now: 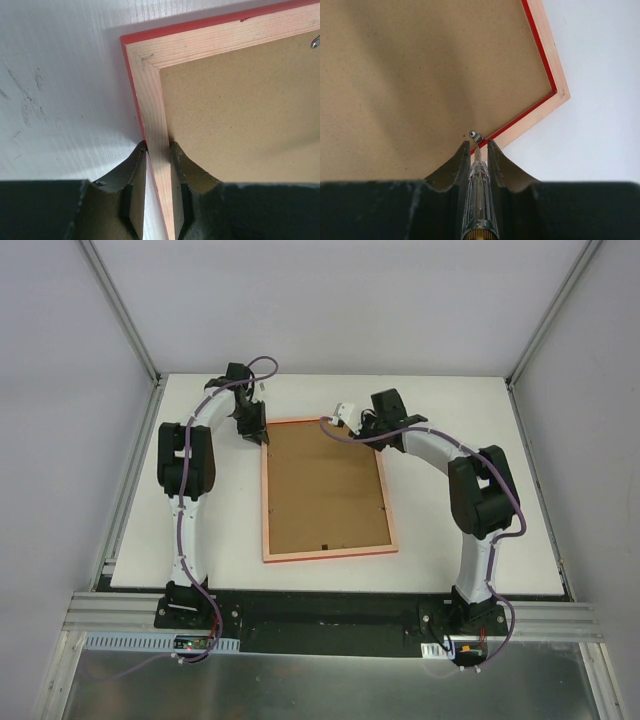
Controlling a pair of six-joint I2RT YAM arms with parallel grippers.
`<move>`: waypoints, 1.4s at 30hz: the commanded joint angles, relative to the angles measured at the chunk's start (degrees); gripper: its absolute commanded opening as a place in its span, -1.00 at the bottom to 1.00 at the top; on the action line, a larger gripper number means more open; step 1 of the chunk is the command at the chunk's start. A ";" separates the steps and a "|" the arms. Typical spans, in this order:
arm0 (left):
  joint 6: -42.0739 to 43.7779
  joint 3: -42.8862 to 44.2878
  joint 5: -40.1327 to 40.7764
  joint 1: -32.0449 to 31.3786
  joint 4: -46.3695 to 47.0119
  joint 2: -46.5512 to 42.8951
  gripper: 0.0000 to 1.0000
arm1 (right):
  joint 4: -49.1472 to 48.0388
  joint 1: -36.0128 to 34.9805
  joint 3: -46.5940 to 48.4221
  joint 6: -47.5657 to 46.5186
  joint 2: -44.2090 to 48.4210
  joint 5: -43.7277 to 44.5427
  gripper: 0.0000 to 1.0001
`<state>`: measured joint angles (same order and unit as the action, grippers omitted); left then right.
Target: Take the photo out of the frame
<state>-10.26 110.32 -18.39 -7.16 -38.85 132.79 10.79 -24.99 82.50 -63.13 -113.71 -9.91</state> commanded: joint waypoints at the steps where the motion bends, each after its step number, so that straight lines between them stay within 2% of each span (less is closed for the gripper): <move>1: 5.86 3.58 2.92 -0.58 -3.16 2.47 -1.00 | 0.99 -0.06 -2.08 -7.96 0.51 -4.23 -1.00; 20: 14.39 11.14 3.10 -1.46 -8.52 7.66 -1.00 | 5.03 -0.14 -8.67 -28.00 3.32 -14.26 -0.99; 29: 16.50 11.93 2.92 -2.25 -10.37 8.18 -1.00 | 2.93 -0.93 -9.55 -32.92 3.23 -12.85 -0.99; 37: 19.05 13.34 2.84 -3.04 -11.77 8.71 -1.00 | 1.88 -1.81 -13.68 -43.20 3.85 -10.75 -0.99; 42: 20.19 13.87 2.92 -3.65 -12.21 9.15 -1.00 | -6.73 -2.60 -17.63 -49.18 3.76 -6.27 -0.99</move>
<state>3.57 123.59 -15.97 -8.78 -48.73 139.39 5.21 -26.41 69.36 -106.10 -108.90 -16.88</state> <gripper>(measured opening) 0.195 0.186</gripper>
